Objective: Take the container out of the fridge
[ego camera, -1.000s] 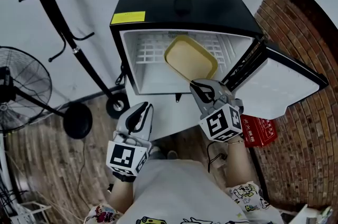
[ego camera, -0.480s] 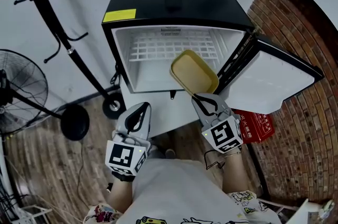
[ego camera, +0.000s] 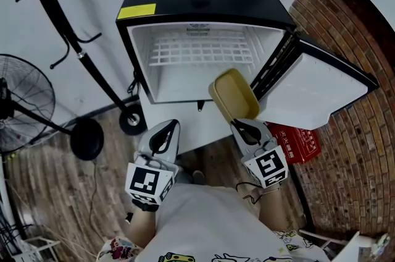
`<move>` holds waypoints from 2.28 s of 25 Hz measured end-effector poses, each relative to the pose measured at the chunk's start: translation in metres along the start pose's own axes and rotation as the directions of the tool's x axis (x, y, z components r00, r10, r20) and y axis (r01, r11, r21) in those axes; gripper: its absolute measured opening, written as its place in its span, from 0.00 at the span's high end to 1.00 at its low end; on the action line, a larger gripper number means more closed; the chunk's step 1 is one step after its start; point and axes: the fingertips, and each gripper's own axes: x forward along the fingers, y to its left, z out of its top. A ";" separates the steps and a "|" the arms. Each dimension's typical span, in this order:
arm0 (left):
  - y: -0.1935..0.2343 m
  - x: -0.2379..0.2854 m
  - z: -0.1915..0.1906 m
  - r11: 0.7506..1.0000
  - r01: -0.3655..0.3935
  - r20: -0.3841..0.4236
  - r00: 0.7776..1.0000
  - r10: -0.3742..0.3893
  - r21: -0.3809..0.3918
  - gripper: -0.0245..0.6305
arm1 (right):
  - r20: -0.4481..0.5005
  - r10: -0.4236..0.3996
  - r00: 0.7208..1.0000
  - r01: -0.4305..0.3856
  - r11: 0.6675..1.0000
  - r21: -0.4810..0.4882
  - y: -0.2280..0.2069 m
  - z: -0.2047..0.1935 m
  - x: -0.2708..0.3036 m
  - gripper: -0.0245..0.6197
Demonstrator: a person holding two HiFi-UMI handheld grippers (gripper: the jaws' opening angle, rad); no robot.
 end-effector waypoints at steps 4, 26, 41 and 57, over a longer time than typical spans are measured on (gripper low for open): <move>-0.004 0.000 -0.006 1.000 0.005 -0.009 1.000 -0.005 -0.003 0.96 | -0.004 0.004 1.000 -0.004 0.998 0.055 0.004 -0.014 -0.006 0.93; -0.004 0.019 -0.040 0.999 0.001 -0.068 0.998 -0.003 -0.033 0.96 | 0.088 -0.045 0.995 0.024 0.973 0.229 -0.011 -0.027 -0.013 0.93; 0.004 0.025 -0.036 1.000 -0.019 -0.070 0.997 0.017 -0.024 0.96 | 0.084 -0.035 0.996 0.018 0.979 0.204 -0.022 -0.026 -0.003 0.93; 0.005 0.024 -0.034 1.000 -0.028 -0.062 0.998 0.027 -0.012 0.96 | 0.107 -0.008 0.994 -0.012 0.982 0.190 -0.015 -0.016 0.000 0.93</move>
